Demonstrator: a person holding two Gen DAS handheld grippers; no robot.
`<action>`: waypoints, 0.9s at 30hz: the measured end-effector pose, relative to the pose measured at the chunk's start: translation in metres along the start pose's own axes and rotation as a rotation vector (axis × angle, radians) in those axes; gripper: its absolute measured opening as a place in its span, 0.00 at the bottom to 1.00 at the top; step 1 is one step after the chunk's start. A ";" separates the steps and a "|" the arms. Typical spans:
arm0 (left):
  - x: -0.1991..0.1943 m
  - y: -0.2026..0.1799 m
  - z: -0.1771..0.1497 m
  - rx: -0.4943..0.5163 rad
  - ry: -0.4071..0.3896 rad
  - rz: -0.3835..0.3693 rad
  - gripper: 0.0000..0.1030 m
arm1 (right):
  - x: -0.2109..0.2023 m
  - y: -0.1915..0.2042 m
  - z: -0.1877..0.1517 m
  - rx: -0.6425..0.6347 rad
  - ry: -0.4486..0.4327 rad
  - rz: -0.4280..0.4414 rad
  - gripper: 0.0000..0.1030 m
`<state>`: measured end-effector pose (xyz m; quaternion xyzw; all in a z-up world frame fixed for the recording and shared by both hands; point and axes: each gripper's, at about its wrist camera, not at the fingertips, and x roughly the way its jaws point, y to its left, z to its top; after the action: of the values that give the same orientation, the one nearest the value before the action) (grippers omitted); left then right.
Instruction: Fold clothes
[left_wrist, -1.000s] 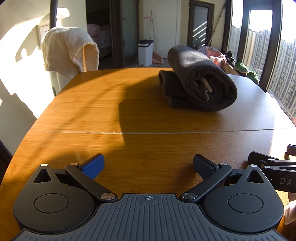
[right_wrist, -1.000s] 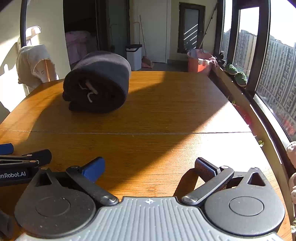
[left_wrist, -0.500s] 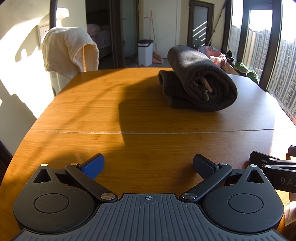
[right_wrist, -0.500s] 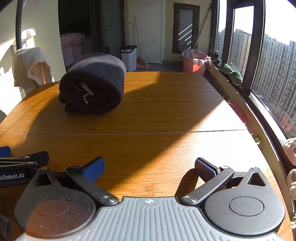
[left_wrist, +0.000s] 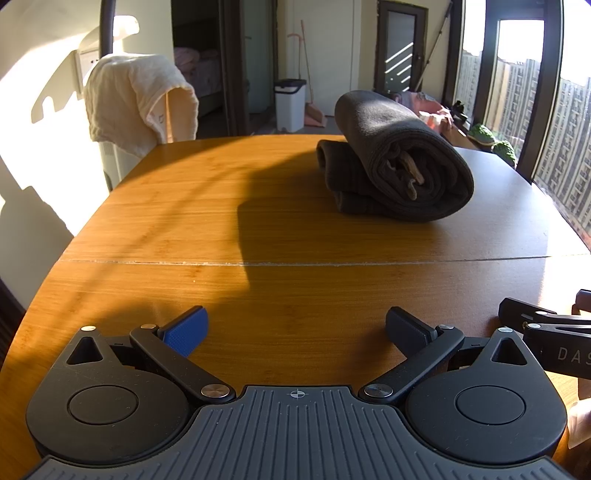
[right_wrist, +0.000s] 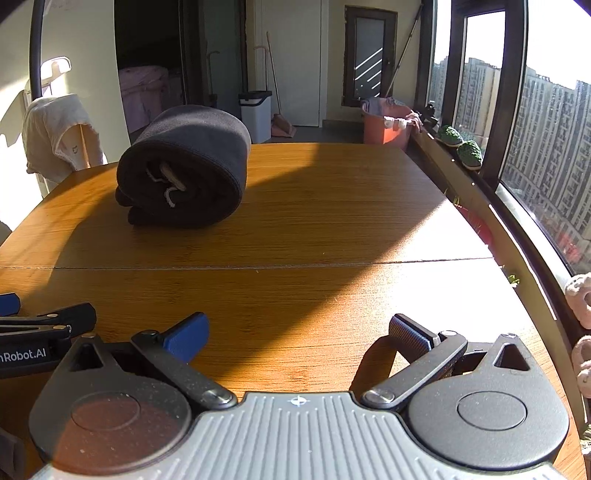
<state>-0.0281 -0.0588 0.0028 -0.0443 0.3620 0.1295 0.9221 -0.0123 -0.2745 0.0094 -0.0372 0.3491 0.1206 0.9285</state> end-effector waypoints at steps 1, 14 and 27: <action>0.000 0.000 0.000 0.000 0.000 0.000 1.00 | 0.000 0.000 0.000 0.000 0.000 0.001 1.00; -0.001 0.002 0.000 0.015 0.004 -0.019 1.00 | -0.001 0.001 0.000 -0.007 0.001 0.009 1.00; 0.001 0.001 0.000 0.012 -0.003 -0.018 1.00 | -0.001 0.002 0.001 -0.008 0.001 0.011 1.00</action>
<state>-0.0283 -0.0574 0.0020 -0.0417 0.3610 0.1191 0.9240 -0.0127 -0.2728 0.0104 -0.0390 0.3492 0.1269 0.9276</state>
